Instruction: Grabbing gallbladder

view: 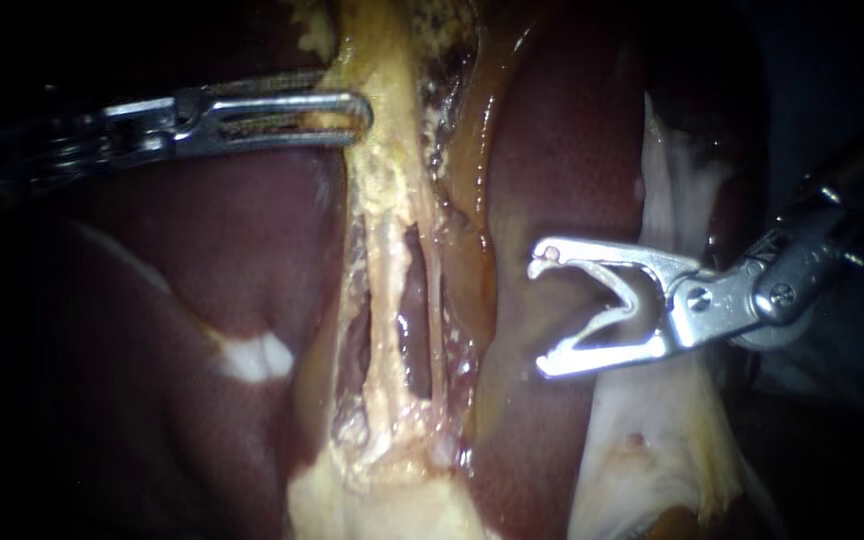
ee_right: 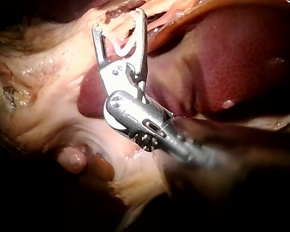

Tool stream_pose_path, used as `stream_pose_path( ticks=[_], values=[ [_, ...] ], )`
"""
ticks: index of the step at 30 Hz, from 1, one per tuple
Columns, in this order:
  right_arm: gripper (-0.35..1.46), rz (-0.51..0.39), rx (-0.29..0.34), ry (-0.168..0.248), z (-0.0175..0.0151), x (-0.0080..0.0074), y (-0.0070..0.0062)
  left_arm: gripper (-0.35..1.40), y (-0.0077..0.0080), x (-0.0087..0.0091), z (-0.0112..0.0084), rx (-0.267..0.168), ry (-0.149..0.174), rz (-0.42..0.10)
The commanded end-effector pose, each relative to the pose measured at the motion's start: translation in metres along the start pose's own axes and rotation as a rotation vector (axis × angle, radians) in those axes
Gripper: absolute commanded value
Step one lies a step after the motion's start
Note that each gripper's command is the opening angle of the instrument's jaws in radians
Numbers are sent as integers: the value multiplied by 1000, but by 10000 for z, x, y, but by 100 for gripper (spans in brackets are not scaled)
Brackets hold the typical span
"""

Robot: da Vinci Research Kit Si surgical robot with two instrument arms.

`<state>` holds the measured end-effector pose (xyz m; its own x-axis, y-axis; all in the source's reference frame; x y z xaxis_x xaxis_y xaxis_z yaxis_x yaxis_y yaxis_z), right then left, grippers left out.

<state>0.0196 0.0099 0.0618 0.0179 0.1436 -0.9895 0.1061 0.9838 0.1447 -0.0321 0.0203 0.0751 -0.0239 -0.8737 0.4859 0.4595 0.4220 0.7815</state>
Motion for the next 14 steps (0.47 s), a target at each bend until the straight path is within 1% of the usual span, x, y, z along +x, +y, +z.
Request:
stream_pose_path(
  ticks=[1,2,4,14],
  values=[
    [57,0,0,0,0,0,0,-35,1,0,-2,-3,8,-4],
    [57,0,0,0,0,1,0,-35,3,0,-4,-8,16,-4],
    [57,0,0,0,0,1,0,-35,4,0,-6,-12,20,-3],
    [57,0,0,0,0,2,-1,-35,-1,0,-5,-15,18,-4]
  ],
)
